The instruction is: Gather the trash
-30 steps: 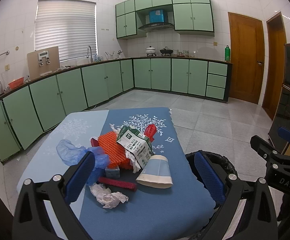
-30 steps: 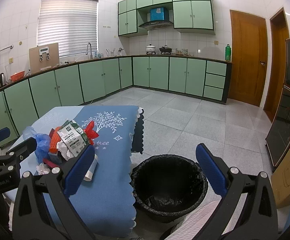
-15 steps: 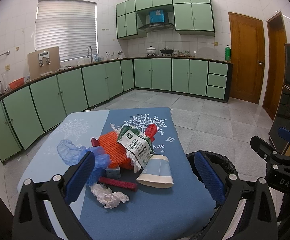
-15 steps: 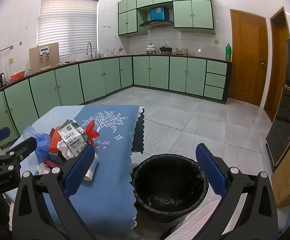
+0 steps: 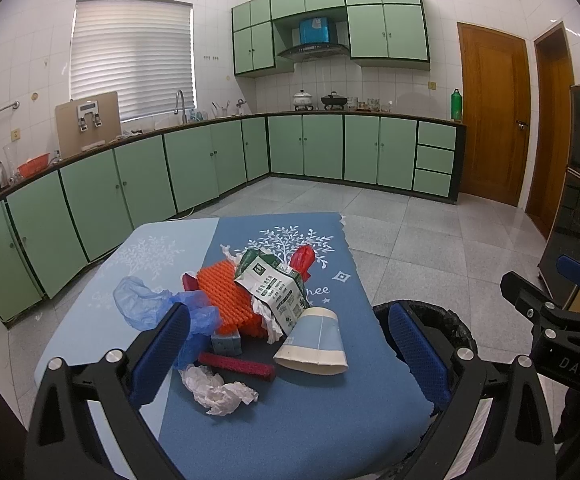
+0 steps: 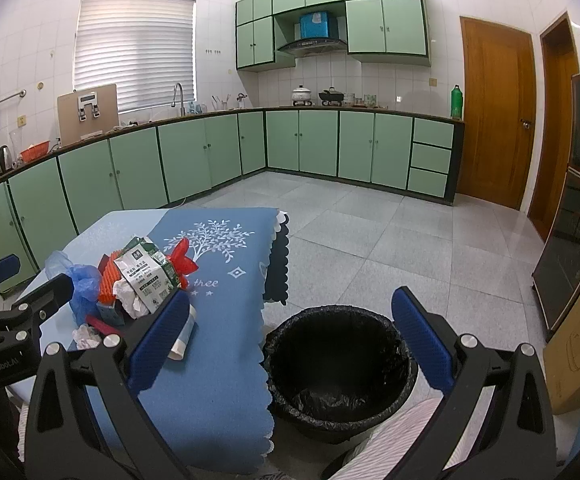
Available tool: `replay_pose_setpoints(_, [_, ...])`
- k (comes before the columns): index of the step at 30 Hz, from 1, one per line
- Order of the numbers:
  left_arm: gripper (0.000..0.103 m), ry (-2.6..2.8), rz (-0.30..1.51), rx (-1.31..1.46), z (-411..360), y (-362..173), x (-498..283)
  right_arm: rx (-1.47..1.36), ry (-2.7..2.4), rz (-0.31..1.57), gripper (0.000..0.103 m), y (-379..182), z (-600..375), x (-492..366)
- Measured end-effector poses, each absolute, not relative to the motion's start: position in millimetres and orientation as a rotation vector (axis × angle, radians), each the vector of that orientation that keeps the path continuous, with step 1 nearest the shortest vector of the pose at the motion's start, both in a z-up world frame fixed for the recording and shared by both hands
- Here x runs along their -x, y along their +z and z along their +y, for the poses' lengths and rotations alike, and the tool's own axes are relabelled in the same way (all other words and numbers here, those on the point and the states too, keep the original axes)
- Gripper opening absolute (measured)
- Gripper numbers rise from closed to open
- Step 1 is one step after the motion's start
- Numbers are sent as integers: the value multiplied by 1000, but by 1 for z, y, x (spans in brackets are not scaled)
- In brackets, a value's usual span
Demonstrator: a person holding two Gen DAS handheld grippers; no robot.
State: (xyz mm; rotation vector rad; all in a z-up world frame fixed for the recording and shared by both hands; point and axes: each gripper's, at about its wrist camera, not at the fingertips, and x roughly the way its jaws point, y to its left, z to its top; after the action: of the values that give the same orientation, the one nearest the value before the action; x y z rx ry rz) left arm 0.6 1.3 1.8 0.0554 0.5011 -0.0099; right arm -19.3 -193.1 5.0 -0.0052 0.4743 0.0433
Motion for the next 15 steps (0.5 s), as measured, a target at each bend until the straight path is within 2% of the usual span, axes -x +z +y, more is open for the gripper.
replay_pose_setpoints(15, [97, -9, 503, -54, 4, 4, 0, 3, 43, 478, 98, 3, -193, 19])
